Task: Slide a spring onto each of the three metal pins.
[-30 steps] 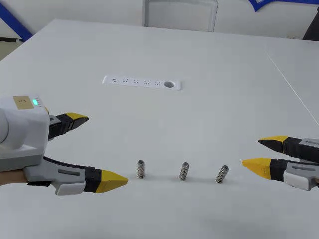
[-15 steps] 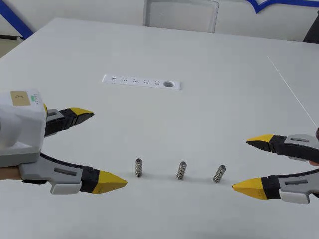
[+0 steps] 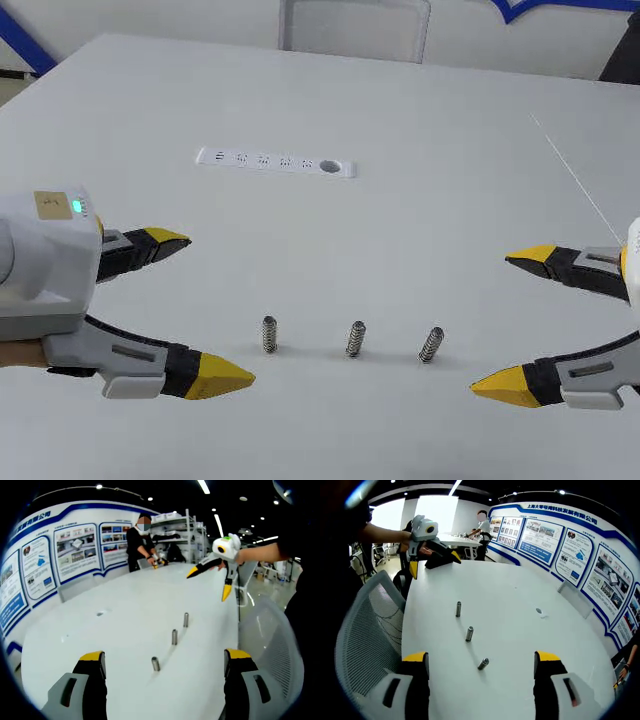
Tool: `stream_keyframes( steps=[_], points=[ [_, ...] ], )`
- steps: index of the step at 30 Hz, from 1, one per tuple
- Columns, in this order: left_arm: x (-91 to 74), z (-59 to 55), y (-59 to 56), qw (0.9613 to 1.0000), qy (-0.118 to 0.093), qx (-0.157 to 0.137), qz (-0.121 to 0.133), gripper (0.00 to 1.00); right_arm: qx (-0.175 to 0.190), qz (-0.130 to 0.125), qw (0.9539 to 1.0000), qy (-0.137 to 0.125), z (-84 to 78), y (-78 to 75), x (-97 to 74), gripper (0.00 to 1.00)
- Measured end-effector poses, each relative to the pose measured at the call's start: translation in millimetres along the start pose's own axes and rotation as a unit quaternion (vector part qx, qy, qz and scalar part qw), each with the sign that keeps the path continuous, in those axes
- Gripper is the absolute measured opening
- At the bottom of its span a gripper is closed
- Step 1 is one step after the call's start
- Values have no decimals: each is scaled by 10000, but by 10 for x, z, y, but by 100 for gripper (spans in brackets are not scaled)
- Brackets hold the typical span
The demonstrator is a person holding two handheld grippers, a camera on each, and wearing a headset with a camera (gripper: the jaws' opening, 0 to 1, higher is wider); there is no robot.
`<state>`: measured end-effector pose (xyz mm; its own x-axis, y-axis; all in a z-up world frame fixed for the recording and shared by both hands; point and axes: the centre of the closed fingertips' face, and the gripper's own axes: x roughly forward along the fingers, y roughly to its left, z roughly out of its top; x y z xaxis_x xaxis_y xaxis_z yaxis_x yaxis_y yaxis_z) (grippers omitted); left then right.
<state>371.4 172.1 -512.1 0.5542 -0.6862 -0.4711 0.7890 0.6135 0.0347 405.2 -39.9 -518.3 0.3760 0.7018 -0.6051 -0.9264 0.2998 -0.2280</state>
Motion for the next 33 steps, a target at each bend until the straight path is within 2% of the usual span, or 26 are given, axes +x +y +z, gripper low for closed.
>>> stream_keyframes(
  steps=[7, 14, 16, 18, 23, 33],
  points=[
    [39, -16, -20, 9999, 100, 65, -98, 100, -20, -96, 10000, -14, 26, -28, -23, 94],
    [43, -63, -22, 9997, 201, 101, -135, 100, -46, -155, 9998, 125, -22, -10, -6, 98],
    [36, -68, -29, 9997, 141, 116, -163, 100, -63, -176, 9997, 143, -23, -13, -2, 99],
    [32, -35, -52, 9997, -34, 137, -197, 100, -141, -235, 9996, 26, 27, -26, 7, 99],
    [33, -92, -57, 9997, 94, 126, -203, 100, -78, -224, 9997, 35, 50, 2, 42, 99],
    [23, -134, -30, 9996, 194, 155, -153, 100, -66, -133, 9996, 257, -51, 99, 29, 98]
  ],
)
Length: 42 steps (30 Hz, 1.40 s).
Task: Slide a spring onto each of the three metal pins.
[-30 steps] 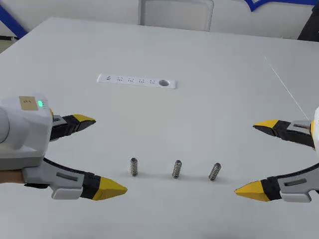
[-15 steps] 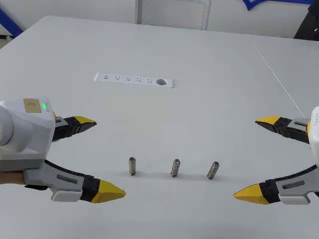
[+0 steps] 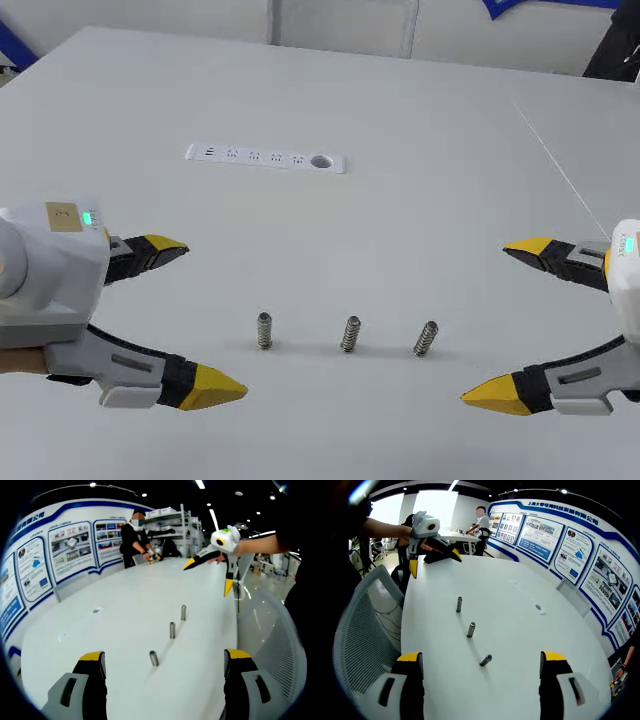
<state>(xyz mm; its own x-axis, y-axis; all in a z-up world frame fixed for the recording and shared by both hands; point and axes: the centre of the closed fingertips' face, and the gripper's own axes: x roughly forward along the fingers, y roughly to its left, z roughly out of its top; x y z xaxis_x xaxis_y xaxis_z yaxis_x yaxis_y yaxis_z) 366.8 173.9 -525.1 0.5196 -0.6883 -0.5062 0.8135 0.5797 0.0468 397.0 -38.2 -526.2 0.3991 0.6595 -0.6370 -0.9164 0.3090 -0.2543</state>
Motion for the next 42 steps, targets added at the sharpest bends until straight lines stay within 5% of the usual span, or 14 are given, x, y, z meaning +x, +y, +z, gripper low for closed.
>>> stream_keyframes(
  steps=[18, 42],
  points=[
    [82, -21, -76, 9999, 81, 69, -127, 100, 63, -62, 9999, 90, -38, 9, -10, 97],
    [66, -83, -4, 10000, 76, 3, -53, 99, 119, -65, 9998, 138, -44, -25, 19, 96]
  ],
)
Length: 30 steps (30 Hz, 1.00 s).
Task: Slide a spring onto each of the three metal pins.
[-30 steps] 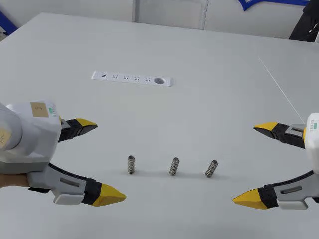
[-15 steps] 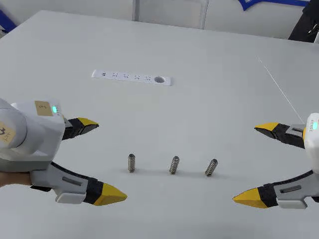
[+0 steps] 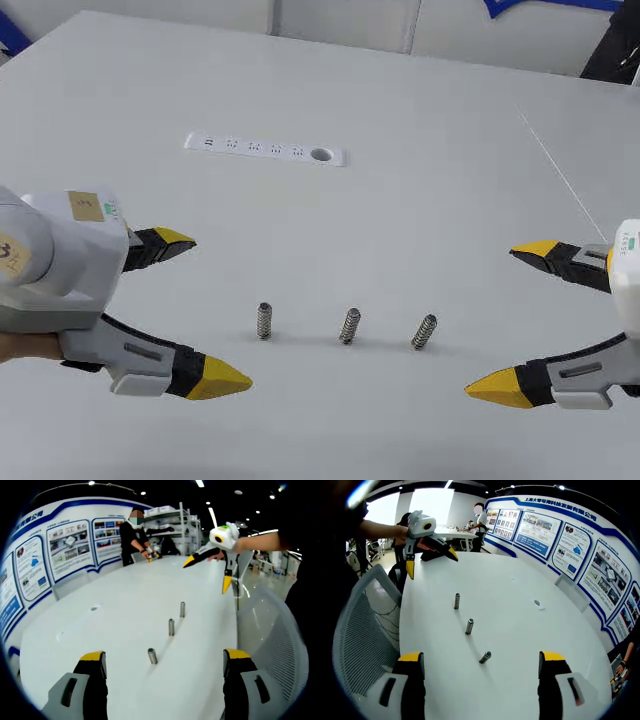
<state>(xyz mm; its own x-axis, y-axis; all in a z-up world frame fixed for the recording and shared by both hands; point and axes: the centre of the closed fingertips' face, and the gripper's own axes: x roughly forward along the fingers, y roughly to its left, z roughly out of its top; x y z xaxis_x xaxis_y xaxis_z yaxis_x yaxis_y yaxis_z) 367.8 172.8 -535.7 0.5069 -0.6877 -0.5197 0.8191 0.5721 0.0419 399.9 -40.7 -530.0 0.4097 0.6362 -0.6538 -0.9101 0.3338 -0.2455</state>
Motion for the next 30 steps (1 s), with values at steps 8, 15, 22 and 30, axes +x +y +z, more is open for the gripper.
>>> stream_keyframes(
  steps=[8, 15, 22, 30],
  points=[
    [-14, -14, 47, 10000, 4, -45, 69, 98, 53, 32, 10000, -10, -16, -8, 62, 96],
    [1, 21, 72, 9999, 6, 17, 136, 98, 201, 44, 9998, -86, -28, -12, 81, 95],
    [20, 67, 104, 9997, -74, 21, 240, 98, 191, 87, 9997, -91, -29, 12, 95, 94],
    [-25, -41, 109, 9996, 27, 34, 272, 98, 378, 35, 9991, -173, -37, -35, 106, 94]
  ],
)
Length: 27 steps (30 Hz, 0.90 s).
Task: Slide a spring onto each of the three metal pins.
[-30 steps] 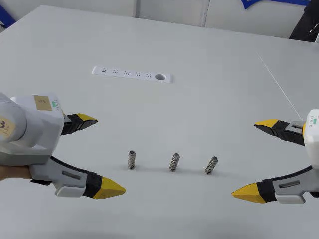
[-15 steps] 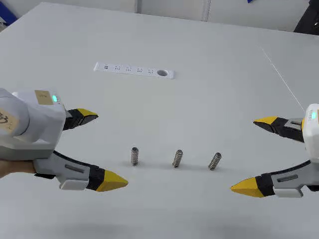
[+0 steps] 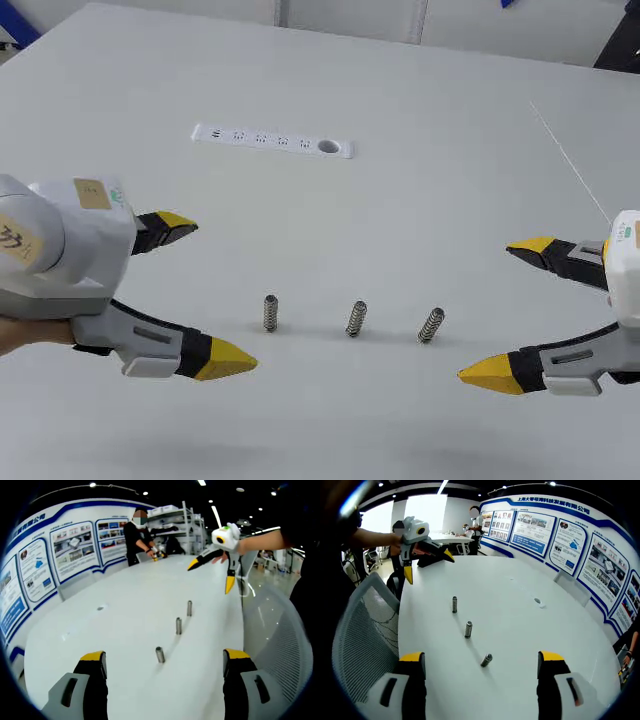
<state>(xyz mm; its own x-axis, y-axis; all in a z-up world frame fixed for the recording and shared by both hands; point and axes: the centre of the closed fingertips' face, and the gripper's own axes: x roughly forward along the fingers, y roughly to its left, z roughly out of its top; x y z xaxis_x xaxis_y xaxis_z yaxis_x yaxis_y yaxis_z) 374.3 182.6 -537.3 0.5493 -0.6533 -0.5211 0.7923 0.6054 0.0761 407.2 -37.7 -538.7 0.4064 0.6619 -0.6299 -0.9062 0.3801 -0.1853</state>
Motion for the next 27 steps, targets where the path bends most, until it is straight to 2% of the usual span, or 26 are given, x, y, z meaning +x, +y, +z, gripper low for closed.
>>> stream_keyframes(
  steps=[4, 11, 27],
  points=[
    [-34, -1, 18, 10000, -41, -72, 30, 98, 36, -9, 10000, -33, 3, -4, -10, 94],
    [-49, 71, 62, 9998, -136, -151, 91, 98, 45, 4, 10000, -40, 1, 9, 1, 93],
    [-57, 69, 62, 9999, -46, -101, 82, 98, 123, 22, 9999, -101, -6, 4, 46, 92]
  ],
)
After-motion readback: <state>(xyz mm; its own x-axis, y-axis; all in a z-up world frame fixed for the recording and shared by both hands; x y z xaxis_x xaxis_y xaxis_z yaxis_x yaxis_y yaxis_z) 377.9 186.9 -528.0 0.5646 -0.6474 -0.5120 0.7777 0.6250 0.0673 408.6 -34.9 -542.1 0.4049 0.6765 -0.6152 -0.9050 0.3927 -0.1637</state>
